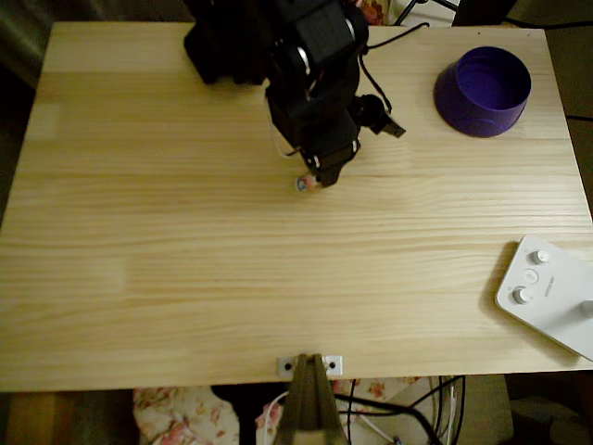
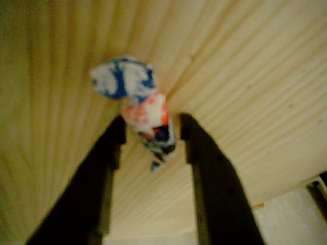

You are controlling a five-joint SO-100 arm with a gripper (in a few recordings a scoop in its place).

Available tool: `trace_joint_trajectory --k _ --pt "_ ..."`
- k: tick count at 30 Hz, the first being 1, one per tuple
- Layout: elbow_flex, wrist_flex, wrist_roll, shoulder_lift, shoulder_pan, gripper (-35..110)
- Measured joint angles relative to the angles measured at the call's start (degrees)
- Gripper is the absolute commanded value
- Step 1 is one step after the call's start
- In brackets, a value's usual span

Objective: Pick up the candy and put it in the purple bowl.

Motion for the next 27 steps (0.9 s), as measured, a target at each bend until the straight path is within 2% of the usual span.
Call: trace_joint_trajectory --k 27 --pt "5.01 -6.68 0.79 4.75 0.97 2"
